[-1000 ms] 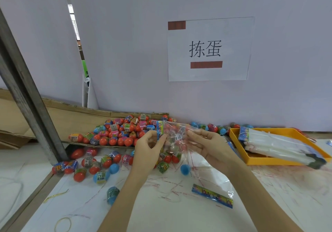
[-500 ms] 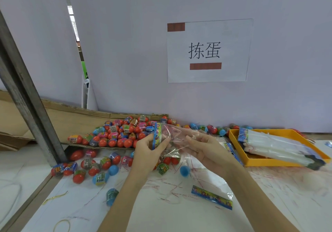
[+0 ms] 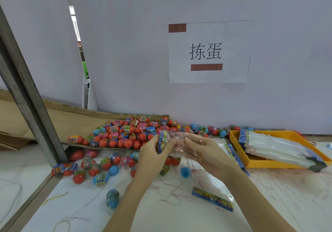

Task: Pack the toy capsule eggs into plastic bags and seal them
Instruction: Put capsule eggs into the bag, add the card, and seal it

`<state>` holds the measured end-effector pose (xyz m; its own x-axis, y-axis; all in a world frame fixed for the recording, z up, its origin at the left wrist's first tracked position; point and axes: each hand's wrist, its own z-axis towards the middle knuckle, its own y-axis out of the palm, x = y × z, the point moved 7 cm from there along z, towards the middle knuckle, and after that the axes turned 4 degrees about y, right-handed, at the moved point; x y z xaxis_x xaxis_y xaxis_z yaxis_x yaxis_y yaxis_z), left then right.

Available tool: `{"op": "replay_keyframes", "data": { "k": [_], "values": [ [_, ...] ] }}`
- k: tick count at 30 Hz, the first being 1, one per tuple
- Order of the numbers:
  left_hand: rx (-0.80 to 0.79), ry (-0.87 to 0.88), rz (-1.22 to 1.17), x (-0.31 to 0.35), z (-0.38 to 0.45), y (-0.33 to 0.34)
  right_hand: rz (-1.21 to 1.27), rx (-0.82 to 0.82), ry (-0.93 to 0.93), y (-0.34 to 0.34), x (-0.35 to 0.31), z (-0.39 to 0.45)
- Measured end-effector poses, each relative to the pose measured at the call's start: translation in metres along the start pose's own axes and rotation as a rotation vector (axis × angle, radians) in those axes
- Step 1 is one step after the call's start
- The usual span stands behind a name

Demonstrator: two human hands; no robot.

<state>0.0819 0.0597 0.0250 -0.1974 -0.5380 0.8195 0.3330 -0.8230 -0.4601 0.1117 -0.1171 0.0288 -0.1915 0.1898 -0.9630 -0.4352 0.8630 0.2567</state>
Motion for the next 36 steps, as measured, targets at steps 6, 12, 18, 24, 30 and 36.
{"op": "replay_keyframes", "data": {
  "k": [6, 12, 18, 24, 30, 36],
  "values": [
    [0.169, 0.211, 0.147, 0.01, -0.003, -0.019, -0.414, 0.118, -0.191, -0.005, -0.011, -0.001],
    [-0.005, 0.398, 0.274, 0.024, -0.008, -0.004, -0.696, 0.15, -0.349, 0.011, -0.016, 0.0],
    [0.013, 0.64, 0.517, 0.04, -0.018, 0.007, -0.934, 0.058, -0.476, 0.036, -0.011, -0.007],
    [0.213, 0.596, 0.492, 0.036, -0.015, -0.013, -0.691, 0.067, -0.43, 0.039, -0.017, -0.011],
    [0.313, 0.351, 0.396, 0.018, -0.006, -0.037, -0.405, 0.248, -0.61, 0.015, -0.044, -0.023],
    [0.334, 0.144, 0.084, -0.001, -0.001, -0.042, -1.078, 0.151, -0.337, 0.014, -0.006, 0.003]
  ]
}}
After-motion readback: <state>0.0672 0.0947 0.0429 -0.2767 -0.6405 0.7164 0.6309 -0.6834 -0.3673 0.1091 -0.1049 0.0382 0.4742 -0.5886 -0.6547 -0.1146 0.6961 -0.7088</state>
